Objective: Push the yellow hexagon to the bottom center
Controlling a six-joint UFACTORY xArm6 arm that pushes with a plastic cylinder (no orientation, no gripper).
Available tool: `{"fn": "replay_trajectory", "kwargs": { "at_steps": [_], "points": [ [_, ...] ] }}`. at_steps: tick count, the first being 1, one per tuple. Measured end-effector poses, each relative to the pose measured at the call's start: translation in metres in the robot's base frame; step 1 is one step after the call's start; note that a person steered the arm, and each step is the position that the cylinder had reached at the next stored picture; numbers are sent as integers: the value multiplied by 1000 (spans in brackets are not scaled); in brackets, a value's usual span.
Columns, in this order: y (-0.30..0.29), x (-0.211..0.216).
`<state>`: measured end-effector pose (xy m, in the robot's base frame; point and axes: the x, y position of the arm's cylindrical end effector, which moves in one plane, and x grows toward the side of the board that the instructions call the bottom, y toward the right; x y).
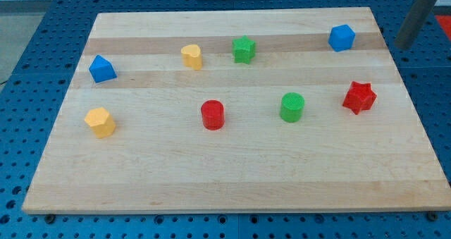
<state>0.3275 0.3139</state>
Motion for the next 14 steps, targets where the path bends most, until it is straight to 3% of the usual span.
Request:
{"fn": "replay_trajectory", "kwargs": {
  "at_steps": [2, 4, 5, 10, 12, 14],
  "points": [
    [-28, 2],
    [-163, 22],
    [-210, 72],
    [-478, 94],
    [-491, 144],
    [-518, 108]
  ]
}}
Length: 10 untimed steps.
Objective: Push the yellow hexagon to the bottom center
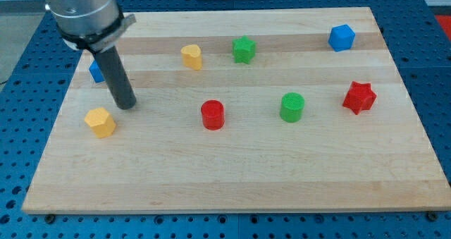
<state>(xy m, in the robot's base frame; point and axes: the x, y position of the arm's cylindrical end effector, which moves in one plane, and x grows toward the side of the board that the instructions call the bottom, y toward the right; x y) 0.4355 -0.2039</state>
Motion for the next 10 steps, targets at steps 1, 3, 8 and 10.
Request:
{"fn": "replay_trajectory", "kwargs": {
  "at_steps": [1, 3, 8, 10],
  "points": [
    [-83, -1],
    [-59, 61],
    [-82, 45],
    [17, 69]
  ]
}}
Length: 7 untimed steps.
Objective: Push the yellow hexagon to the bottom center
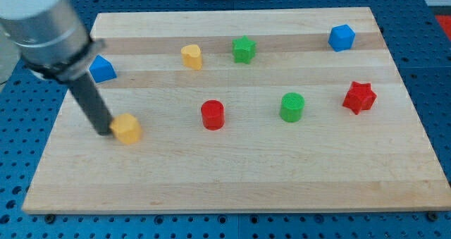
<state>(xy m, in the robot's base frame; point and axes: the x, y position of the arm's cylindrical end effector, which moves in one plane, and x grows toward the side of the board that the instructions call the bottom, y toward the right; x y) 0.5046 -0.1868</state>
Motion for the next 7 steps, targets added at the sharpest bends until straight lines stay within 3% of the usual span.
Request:
{"fn": "replay_trajectory", "kwargs": {
  "at_steps": [1, 3, 4, 6, 7],
  "points": [
    [55, 26],
    [17, -3],
    [33, -8],
    [159, 28],
    [162, 28]
  ]
}}
